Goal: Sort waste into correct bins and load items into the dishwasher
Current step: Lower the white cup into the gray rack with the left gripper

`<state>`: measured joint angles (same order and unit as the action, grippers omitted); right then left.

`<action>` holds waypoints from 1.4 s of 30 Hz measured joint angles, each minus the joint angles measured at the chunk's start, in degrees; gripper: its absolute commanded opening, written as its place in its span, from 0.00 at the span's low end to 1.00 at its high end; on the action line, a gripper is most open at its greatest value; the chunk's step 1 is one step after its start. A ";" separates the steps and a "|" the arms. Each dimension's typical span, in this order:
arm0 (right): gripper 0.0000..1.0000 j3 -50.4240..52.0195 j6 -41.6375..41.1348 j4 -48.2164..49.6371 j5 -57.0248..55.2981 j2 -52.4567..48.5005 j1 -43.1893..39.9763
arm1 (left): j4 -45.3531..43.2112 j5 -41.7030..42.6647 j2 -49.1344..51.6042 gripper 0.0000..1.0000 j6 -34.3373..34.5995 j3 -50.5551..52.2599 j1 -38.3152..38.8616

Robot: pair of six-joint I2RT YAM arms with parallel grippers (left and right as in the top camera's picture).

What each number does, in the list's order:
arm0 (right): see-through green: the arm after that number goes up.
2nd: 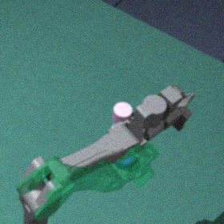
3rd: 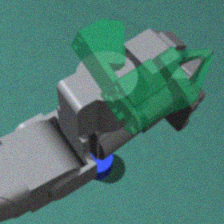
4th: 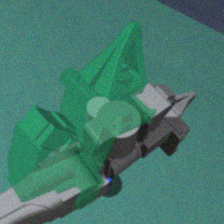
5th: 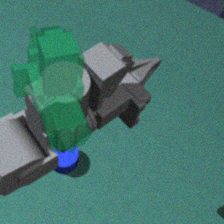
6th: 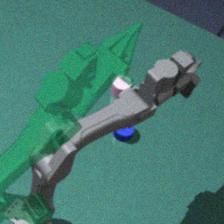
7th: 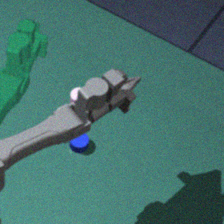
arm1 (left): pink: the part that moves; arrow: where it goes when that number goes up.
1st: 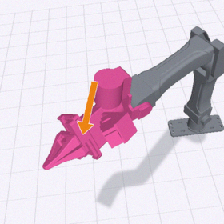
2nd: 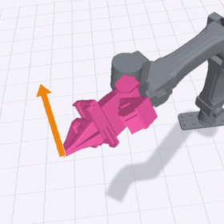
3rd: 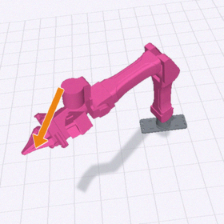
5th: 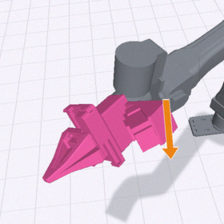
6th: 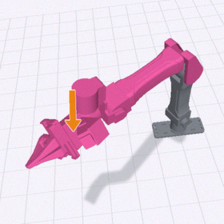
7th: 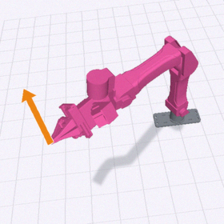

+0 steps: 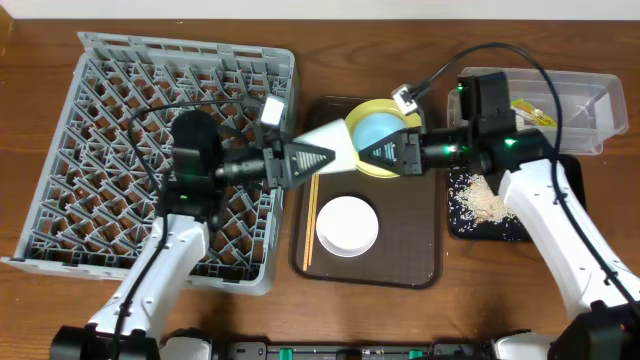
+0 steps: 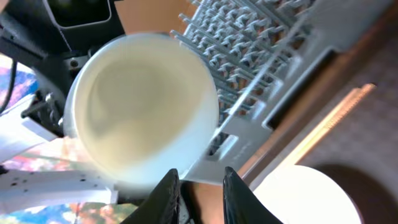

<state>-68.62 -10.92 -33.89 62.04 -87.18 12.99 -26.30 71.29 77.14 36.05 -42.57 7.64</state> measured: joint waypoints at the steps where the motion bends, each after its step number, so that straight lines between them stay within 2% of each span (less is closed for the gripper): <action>1: 0.17 0.00 0.81 -0.66 -0.39 0.00 -0.79 | 1.01 -0.66 0.00 0.06 -1.22 0.00 -0.70; 8: 0.09 0.00 4.22 -6.23 -6.71 0.00 -3.37 | 8.20 -5.09 0.00 0.06 -8.66 0.00 -8.28; 11: 0.07 0.00 5.97 -9.84 -9.94 0.00 -3.32 | 14.62 -8.55 -1.03 0.06 -11.65 -0.04 -11.39; 18: 0.07 0.02 8.63 -16.85 -20.41 1.99 -3.34 | 40.74 -30.01 -11.37 0.06 -17.70 -1.01 -15.85; 23: 0.08 0.00 9.44 -20.55 -29.46 8.24 -3.34 | 61.83 -45.79 -18.27 0.06 -19.80 -5.97 -16.44; 29: 0.07 0.00 10.08 -22.56 -36.04 12.24 -3.34 | 78.36 -62.42 -21.73 0.06 -20.44 -9.99 -16.44; 34: 0.06 0.00 10.14 -22.64 -38.10 12.31 -3.34 | 81.92 -70.84 -18.23 0.06 -20.70 -9.99 -16.44; 40: 0.06 0.00 10.14 -22.86 -38.66 12.28 -3.34 | 80.98 -73.46 -11.98 0.07 -20.92 -9.99 -16.44; 42: 0.06 0.00 10.14 -22.97 -38.75 12.28 -3.34 | 80.21 -73.40 -9.70 0.11 -20.92 -9.99 -16.44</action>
<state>-68.62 -0.78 -56.86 23.29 -74.89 9.65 53.91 -2.11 67.44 15.14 -52.56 -8.80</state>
